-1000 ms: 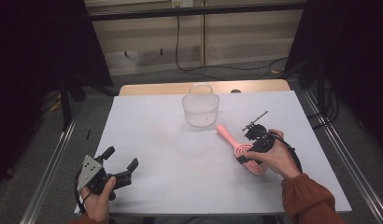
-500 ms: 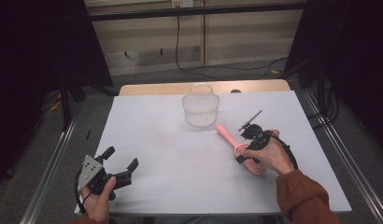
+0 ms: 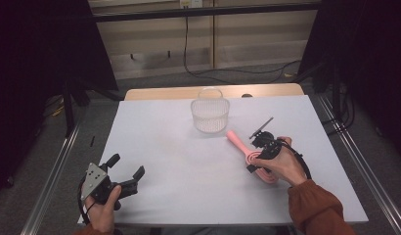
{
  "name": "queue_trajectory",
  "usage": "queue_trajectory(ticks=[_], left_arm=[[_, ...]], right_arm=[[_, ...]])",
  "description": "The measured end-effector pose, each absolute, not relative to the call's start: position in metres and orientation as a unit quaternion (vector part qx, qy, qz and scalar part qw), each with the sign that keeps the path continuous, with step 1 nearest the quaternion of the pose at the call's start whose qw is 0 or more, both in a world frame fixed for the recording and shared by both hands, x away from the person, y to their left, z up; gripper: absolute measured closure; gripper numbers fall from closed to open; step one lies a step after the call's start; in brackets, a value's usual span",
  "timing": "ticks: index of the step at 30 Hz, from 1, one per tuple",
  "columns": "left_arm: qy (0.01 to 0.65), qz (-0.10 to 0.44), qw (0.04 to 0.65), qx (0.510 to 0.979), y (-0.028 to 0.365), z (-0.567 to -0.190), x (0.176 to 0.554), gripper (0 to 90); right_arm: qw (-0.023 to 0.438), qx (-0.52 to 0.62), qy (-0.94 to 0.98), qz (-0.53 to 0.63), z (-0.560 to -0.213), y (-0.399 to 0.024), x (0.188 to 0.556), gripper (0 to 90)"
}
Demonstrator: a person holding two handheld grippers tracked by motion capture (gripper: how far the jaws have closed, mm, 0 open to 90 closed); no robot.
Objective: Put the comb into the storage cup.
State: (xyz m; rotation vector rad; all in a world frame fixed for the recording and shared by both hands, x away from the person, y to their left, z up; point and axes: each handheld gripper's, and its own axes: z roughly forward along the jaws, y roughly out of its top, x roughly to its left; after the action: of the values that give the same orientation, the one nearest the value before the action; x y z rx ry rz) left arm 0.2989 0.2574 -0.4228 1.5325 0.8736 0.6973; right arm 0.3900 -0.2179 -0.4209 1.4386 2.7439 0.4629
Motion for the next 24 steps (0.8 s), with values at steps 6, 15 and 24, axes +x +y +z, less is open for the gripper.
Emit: queue_trajectory(ticks=[6,15,24], left_arm=[[0.376,0.297,0.582,0.657,0.2578,-0.4230,0.2991,2.7],[0.375,0.297,0.583,0.657,0.2578,-0.4231,0.2989,2.7],[0.375,0.296,0.583,0.658,0.2578,-0.4232,0.2990,2.6]], right_arm=[[-0.002,0.459,0.876,0.147,-0.4245,-0.2150,0.3895,16.5],[0.008,0.460,0.876,0.143,-0.4233,-0.2148,0.3884,18.3],[0.016,0.464,0.874,0.144,-0.4200,-0.2157,0.3871,19.0]])
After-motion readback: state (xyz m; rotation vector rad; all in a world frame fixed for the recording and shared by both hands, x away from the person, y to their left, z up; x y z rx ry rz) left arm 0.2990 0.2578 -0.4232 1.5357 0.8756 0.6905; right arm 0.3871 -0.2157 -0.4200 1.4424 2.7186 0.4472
